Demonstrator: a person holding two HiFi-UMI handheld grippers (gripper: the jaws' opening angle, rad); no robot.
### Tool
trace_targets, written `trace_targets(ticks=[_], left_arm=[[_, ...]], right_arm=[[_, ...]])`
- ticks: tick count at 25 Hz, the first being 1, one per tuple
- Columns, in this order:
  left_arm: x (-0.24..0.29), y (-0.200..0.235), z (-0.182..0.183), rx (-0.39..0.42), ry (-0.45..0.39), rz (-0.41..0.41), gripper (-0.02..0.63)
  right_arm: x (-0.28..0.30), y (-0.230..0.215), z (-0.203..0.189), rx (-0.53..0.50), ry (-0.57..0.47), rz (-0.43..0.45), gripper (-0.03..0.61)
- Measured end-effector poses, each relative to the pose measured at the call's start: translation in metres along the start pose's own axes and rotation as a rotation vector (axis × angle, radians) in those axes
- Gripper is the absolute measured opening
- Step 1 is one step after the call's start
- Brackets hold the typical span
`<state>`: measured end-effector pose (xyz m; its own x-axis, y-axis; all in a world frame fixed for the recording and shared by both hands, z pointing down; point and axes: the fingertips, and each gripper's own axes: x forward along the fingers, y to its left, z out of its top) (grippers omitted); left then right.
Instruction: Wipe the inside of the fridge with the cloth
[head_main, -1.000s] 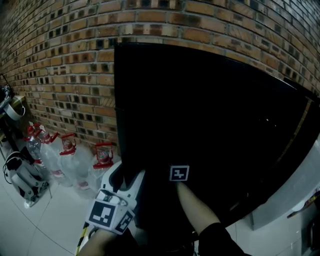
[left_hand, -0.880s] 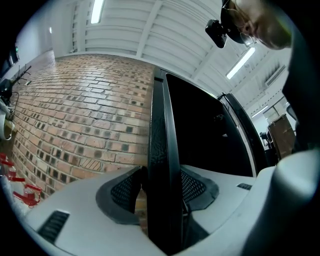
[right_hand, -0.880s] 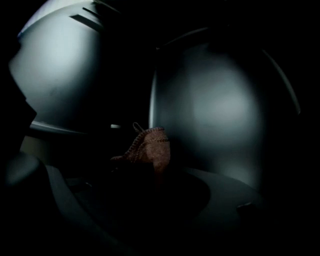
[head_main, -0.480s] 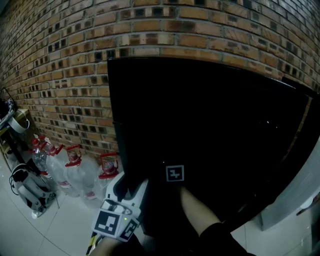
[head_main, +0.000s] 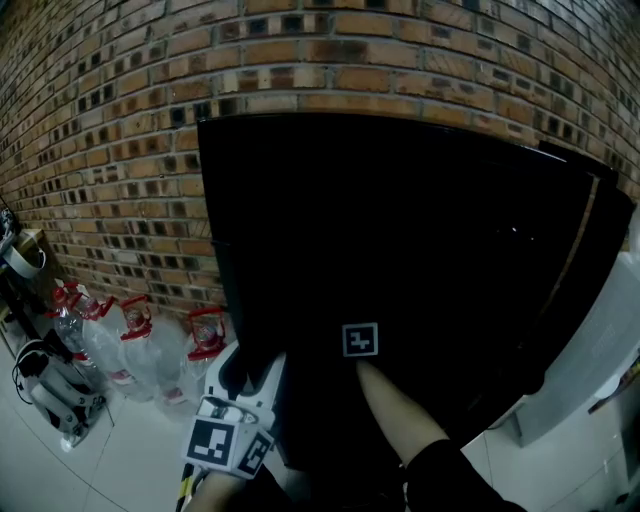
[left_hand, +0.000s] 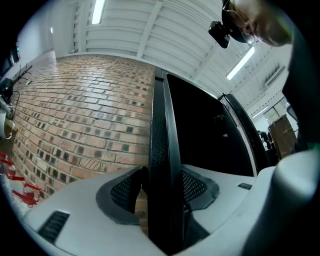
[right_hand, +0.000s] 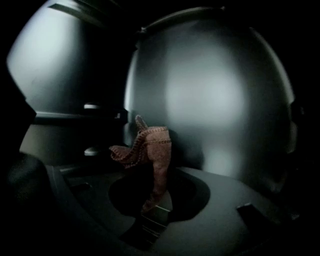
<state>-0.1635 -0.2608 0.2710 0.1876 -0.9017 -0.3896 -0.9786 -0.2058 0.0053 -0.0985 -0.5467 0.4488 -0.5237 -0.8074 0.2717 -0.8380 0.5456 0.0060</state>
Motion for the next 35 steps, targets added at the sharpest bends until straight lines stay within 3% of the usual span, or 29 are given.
trace_targets(ticks=[5, 11, 17, 21, 30, 35], left_arm=[[0.0, -0.002, 0.001, 0.018, -0.01, 0.01, 0.204], [-0.003, -0.002, 0.002, 0.012, -0.035, -0.006, 0.213], [-0.004, -0.002, 0.003, 0.003, -0.04, -0.031, 0.225], [-0.004, -0.002, 0.003, 0.0, -0.045, -0.042, 0.227], [-0.005, -0.002, 0.002, 0.006, -0.032, -0.053, 0.229], [-0.006, 0.0, 0.001, -0.008, -0.005, -0.046, 0.227]], right_arm=[[-0.019, -0.047, -0.008, 0.009, 0.022, -0.131, 0.075], [-0.038, -0.089, -0.017, 0.08, 0.025, -0.215, 0.075], [-0.052, -0.117, -0.021, 0.076, 0.046, -0.334, 0.075], [-0.062, -0.139, -0.025, 0.156, 0.029, -0.423, 0.075], [-0.065, -0.149, -0.032, 0.245, 0.022, -0.514, 0.074], [-0.076, -0.157, -0.035, 0.24, 0.064, -0.66, 0.074]])
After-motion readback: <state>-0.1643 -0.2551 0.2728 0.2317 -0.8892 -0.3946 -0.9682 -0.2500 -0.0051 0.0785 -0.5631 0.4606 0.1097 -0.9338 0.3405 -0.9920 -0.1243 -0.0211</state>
